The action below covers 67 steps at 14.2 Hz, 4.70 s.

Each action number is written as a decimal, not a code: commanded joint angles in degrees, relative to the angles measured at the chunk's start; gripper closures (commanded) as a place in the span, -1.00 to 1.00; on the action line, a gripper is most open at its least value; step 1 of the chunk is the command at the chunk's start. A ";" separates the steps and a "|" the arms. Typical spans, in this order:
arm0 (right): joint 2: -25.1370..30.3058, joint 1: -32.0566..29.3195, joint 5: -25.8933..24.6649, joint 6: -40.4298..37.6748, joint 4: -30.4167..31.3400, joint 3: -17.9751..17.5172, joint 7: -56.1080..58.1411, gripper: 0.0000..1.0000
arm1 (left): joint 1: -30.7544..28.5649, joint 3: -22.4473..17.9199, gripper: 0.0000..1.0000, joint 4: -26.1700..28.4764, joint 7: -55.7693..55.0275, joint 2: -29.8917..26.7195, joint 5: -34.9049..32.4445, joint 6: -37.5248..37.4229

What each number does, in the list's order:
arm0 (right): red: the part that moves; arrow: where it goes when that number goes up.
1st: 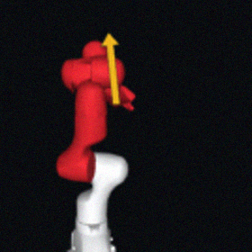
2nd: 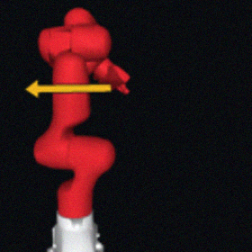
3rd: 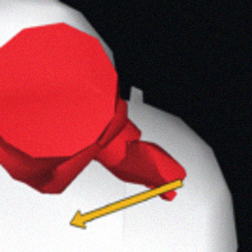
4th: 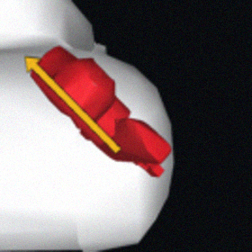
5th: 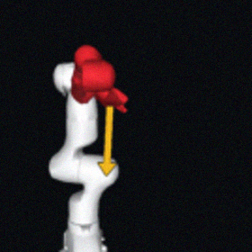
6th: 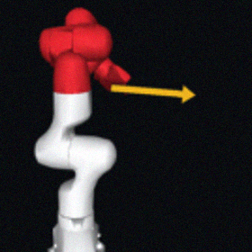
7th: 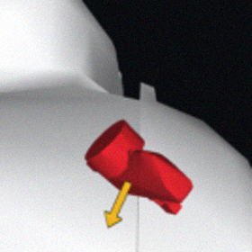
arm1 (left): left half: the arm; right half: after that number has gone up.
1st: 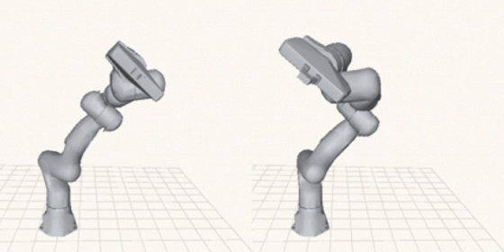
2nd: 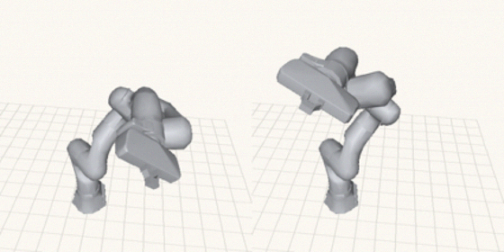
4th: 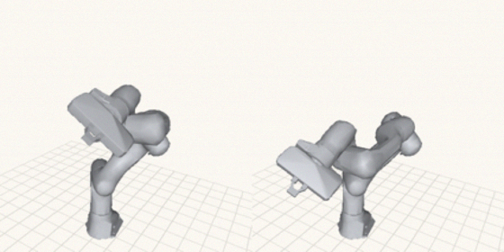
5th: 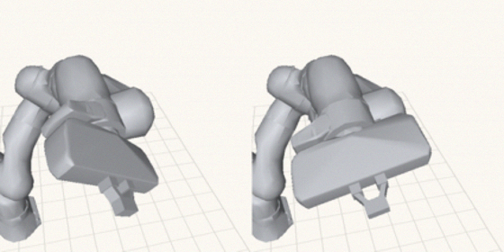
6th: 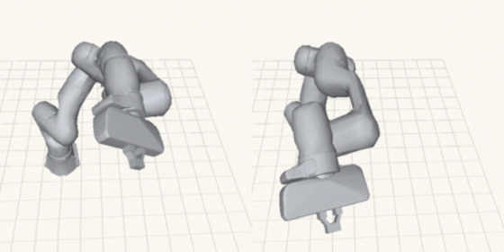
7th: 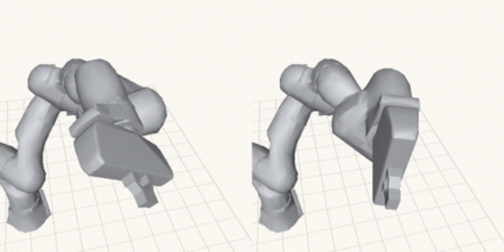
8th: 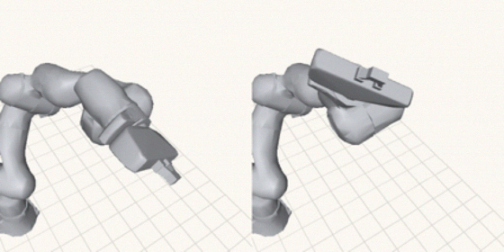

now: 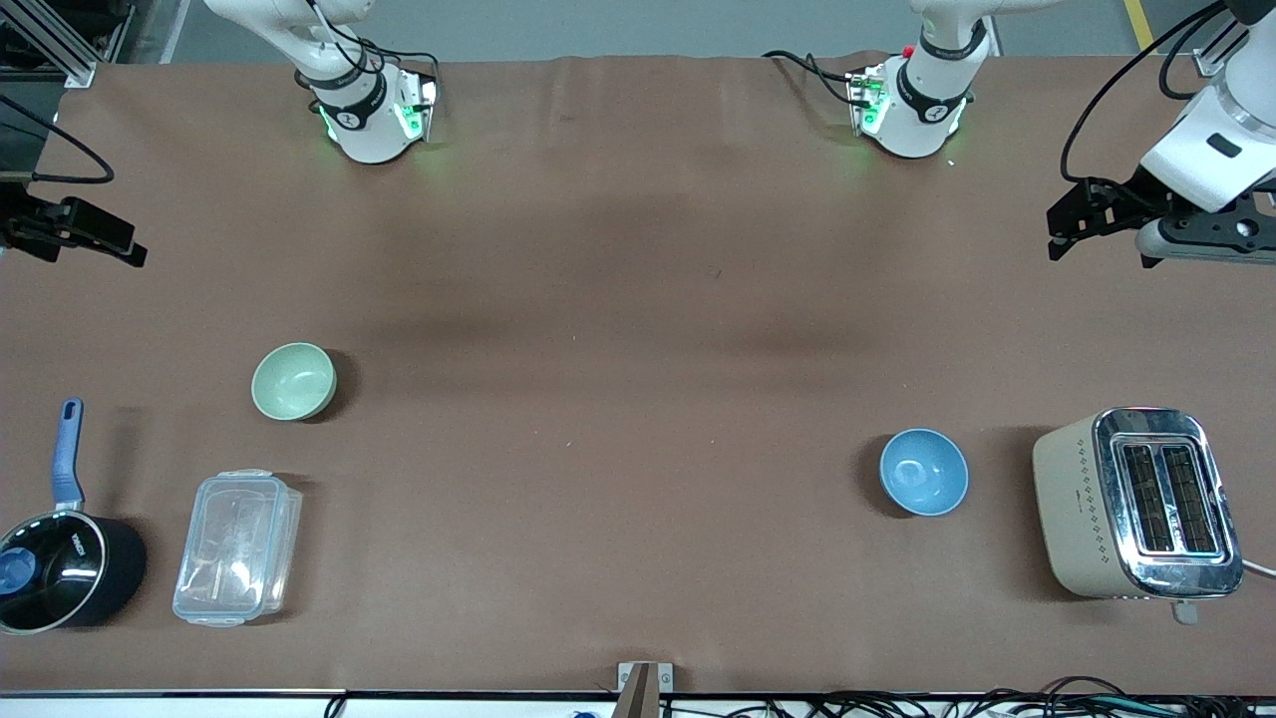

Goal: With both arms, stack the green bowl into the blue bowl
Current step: 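Reach the right gripper to the green bowl while the left gripper reaches the blue bowl, then grasp the green bowl rim with the right gripper while the left grasps the blue bowl, then carry the green bowl and blue bowl toward each other at table center, then lower the green bowl into the blue bowl while the left gripper releases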

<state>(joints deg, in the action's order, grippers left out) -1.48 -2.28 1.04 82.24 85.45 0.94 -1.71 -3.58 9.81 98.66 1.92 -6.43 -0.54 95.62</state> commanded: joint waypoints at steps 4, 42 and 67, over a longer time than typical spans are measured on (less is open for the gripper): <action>0.33 -0.44 -0.34 -0.33 0.25 -0.50 0.48 -1.00 | -0.46 -0.41 -1.00 -5.40 0.01 3.78 -0.34 -2.54; -6.10 2.79 -1.40 50.72 46.42 3.46 2.62 0.99 | 12.08 2.23 0.99 -2.85 -35.36 38.95 -4.29 36.67; -25.33 27.67 6.95 32.35 11.49 -7.71 -42.14 0.96 | 21.45 0.82 -1.00 -10.07 -51.26 25.43 -5.00 20.16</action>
<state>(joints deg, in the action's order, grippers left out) -26.05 24.17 6.87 111.11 95.16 -7.01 -42.27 21.25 10.27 86.04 -53.75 23.16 -4.27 119.12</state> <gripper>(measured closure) 0.947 0.000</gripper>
